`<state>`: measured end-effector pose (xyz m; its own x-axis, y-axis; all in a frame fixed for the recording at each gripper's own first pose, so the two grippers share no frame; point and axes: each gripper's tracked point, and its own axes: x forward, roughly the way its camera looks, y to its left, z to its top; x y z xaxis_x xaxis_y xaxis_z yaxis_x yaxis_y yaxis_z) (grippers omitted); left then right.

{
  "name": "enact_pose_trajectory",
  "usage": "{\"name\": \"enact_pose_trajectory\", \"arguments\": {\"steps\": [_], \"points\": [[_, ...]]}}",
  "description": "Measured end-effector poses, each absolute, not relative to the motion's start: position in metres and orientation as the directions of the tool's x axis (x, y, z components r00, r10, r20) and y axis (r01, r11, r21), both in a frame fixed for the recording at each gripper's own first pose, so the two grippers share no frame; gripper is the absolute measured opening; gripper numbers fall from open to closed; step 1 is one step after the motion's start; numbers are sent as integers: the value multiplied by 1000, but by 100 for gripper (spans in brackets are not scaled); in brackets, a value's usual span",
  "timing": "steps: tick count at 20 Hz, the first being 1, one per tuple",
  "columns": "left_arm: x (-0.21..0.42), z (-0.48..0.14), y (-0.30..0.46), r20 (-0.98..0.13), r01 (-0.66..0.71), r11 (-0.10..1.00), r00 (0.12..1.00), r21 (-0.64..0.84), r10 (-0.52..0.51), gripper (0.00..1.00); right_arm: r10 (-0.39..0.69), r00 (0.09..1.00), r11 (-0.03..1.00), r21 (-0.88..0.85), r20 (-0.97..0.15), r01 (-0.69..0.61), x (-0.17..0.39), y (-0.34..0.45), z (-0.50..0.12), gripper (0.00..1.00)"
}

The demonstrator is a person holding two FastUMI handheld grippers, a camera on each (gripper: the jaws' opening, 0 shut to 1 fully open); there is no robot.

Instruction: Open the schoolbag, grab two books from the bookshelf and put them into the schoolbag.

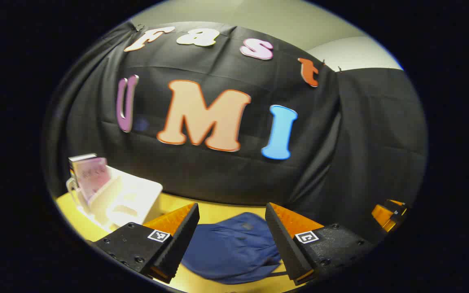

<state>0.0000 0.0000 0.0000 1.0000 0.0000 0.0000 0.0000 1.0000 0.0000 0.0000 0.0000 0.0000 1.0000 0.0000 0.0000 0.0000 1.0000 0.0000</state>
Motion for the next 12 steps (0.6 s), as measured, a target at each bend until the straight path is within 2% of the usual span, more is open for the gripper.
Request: {"name": "enact_pose_trajectory", "arguments": {"steps": [1, 7, 8, 10, 12], "points": [[-5, 6, 28, 0, -6, 1000, 1000, 13, 6, 92, 0, 1000, 1000, 10, 0, 0, -2, 33, 3, 95], [-32, 16, 152, -89, 70, 996, 994, 60, -64, 95, 63, 998, 995, 73, 6, -63, -22, 229, 12, 92], [-34, 21, 171, -94, 59, 996, 994, 60, -53, 95, 78, 997, 995, 69, 0, -77, -20, 249, 10, 100], [-39, 29, 194, -88, 35, 998, 996, 51, -31, 95, 93, 996, 995, 21, -1, -93, -26, 272, 14, 92], [-40, 31, 211, -89, 2, 999, 996, 35, 1, 95, 133, 991, 990, -35, -17, -133, -33, 294, 13, 92]]}}
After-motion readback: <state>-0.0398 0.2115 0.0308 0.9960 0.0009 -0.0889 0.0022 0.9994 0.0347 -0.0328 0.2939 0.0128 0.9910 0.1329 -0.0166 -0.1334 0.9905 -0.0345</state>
